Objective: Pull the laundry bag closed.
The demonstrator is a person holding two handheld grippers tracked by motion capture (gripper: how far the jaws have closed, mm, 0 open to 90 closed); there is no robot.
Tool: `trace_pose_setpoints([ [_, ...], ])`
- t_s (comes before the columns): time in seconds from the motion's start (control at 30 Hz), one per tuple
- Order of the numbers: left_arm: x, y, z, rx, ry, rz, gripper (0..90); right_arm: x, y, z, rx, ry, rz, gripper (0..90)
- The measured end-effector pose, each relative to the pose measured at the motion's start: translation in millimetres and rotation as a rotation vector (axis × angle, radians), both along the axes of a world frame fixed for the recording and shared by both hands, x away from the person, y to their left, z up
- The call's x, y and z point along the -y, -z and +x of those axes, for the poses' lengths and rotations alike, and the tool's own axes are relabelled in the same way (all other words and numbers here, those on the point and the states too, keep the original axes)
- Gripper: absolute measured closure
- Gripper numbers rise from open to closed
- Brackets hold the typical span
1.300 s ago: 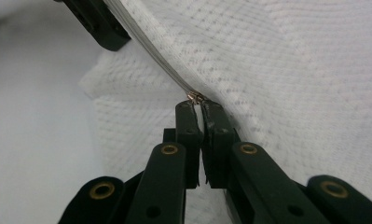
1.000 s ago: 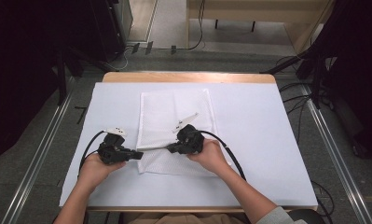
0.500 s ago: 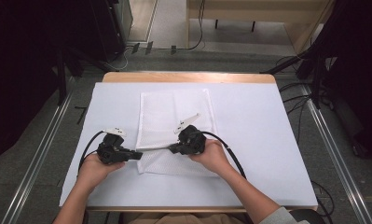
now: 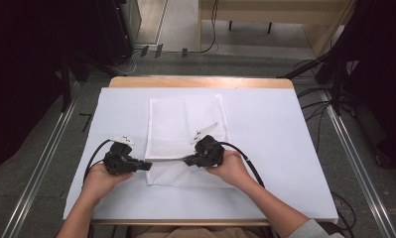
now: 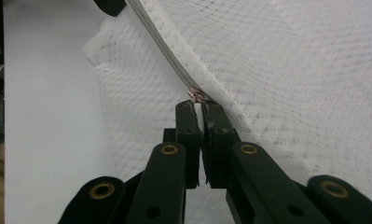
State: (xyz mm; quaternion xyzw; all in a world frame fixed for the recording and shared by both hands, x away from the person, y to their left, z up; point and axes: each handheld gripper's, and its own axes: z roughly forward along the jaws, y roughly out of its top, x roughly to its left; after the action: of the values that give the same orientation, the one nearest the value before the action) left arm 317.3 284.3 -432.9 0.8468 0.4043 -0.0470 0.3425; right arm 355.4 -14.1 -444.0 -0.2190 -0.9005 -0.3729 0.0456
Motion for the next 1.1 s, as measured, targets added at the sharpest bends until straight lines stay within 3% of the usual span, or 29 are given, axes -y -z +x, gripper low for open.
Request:
trace_pose_setpoints([
  [0.23,-2.3,-1.1,0.7,0.001,0.002,-0.010,88.0,1.1,-0.6,3.6,0.029,0.000,-0.006,87.9],
  [0.43,-2.4,-0.3,0.4,-0.001,0.006,0.004,88.1,2.0,3.5,5.4,0.024,0.004,-0.036,87.9],
  [1.1,-10.3,-2.8,-1.3,0.003,-0.017,-0.007,87.8,18.6,5.4,8.3,0.007,0.041,-0.041,87.9],
])
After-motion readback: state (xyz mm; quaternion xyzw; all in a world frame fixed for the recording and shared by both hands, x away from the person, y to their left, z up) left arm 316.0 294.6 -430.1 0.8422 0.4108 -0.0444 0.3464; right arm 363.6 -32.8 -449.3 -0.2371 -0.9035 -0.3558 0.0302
